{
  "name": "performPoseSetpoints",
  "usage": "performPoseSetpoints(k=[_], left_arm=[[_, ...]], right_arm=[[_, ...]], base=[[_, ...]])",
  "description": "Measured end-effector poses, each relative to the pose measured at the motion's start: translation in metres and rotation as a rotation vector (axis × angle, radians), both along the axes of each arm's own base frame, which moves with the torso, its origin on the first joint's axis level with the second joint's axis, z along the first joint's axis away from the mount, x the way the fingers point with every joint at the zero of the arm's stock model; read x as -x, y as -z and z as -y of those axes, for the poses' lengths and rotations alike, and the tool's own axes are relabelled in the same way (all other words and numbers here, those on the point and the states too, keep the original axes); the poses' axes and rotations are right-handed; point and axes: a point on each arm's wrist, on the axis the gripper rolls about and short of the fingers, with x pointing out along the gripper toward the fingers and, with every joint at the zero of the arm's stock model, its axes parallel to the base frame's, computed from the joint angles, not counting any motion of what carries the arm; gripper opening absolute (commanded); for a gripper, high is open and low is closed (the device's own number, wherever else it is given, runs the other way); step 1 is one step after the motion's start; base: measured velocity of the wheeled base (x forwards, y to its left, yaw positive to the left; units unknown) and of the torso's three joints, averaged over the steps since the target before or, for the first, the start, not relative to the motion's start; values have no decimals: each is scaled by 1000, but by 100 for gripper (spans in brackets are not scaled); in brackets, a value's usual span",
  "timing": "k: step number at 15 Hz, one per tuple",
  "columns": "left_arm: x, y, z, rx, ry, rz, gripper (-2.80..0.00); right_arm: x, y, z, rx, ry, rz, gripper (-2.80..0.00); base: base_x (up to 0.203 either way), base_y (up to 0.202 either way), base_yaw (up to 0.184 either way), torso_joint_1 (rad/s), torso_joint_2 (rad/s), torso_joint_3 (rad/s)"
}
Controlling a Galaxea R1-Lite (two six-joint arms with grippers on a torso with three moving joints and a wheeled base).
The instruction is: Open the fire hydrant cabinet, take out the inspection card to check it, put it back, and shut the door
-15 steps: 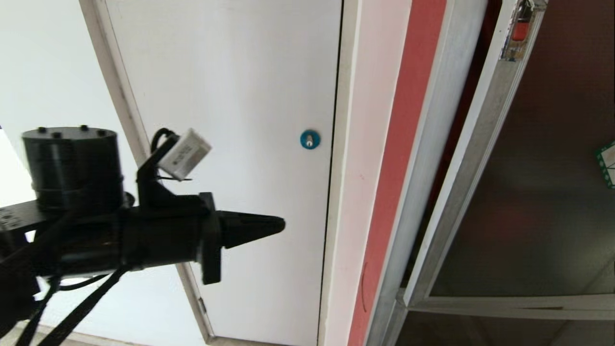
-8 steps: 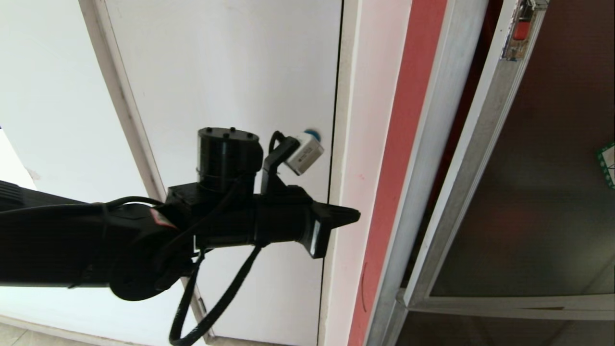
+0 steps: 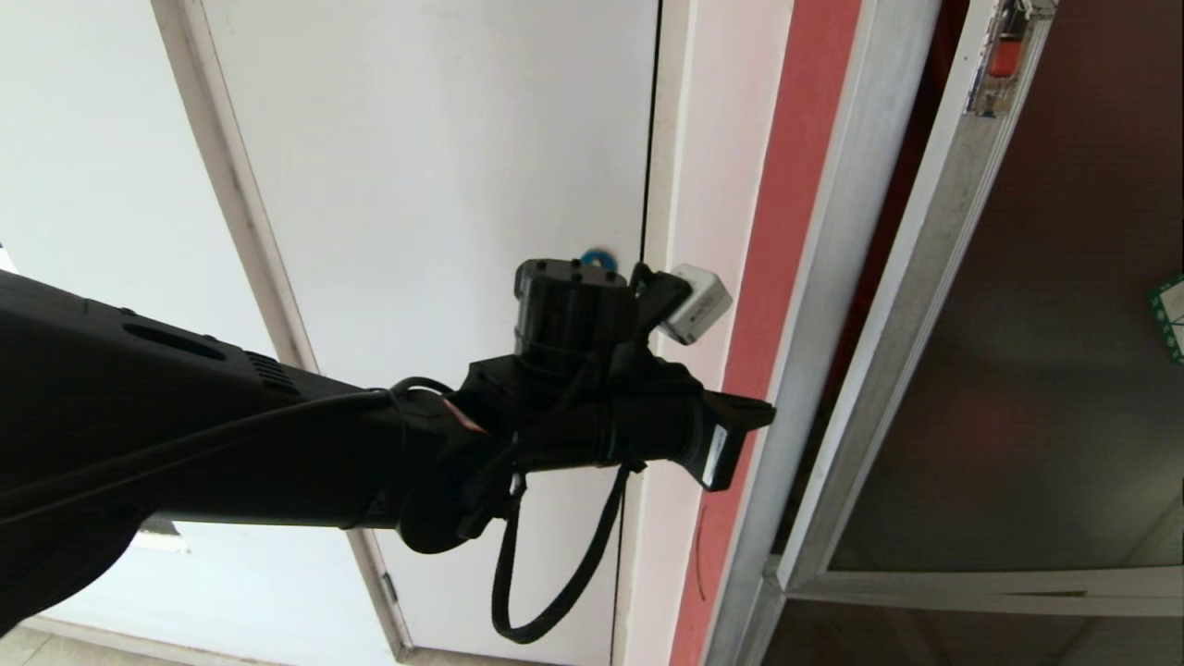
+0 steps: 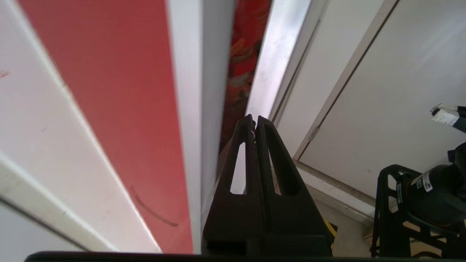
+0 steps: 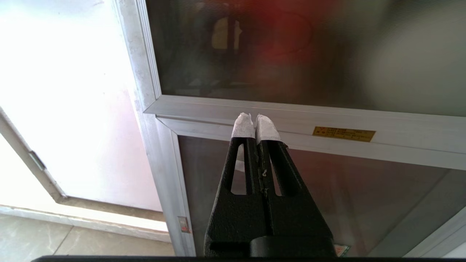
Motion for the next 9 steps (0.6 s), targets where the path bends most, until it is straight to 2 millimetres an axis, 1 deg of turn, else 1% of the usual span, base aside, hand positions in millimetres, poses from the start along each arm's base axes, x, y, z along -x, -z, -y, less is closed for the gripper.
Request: performPoseSetpoints(k=[3,7,9], left_arm=[[-4,7,20,1,1,6,-280],[-13,13,47,17,-66,35,-280],[-17,17,55,18,-65,44,-280]], right_arm=[[0,0,0,0,0,0,-280],[0,0,0,0,0,0,-280],[0,0,0,0,0,0,-280]], base=[[0,0,0,0,0,0],[0,0,0,0,0,0],[0,0,0,0,0,0]])
